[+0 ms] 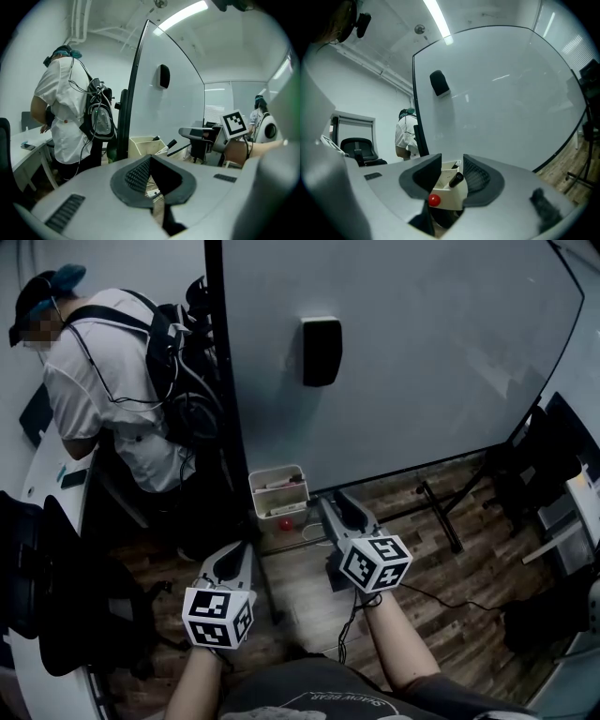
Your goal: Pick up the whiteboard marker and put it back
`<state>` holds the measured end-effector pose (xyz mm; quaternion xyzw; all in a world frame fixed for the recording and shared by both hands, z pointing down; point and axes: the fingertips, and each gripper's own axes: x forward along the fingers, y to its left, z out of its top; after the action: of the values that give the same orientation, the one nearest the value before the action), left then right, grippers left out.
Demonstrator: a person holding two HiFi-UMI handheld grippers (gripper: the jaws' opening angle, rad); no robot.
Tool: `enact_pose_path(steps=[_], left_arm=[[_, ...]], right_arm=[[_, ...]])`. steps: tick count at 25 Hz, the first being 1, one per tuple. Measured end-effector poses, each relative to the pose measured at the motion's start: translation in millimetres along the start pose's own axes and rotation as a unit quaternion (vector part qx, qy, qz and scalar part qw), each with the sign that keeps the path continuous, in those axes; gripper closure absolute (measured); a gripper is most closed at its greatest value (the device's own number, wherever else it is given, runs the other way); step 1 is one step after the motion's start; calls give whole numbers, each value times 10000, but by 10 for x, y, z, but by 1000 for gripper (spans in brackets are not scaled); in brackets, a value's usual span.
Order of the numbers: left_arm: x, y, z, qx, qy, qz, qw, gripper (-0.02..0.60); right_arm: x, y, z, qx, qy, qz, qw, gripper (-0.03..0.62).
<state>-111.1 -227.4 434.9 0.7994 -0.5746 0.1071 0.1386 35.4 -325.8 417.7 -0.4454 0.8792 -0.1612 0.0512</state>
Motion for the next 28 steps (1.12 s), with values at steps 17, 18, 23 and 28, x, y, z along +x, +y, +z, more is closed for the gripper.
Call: enact_pose_path(steps=[17,18,23,28], left_arm=[[-707,-366,-218,105,-47,-615,9980,568],[-736,-384,-246,93,-35,-641,9979,568],[-931,-472,-400,84,34,-791,9968,569],[-1176,-545,-524,50,28,-882,9961,568]], right_arm=[[-993,605,-24,-21,-330,-461,9984,554],[-1039,623,-65,-33,-272,-497,9984,557],[-1239,798,-269,-57,0,-513,9987,566],[-1461,1033,-439,-108,161,-469,9987,571]])
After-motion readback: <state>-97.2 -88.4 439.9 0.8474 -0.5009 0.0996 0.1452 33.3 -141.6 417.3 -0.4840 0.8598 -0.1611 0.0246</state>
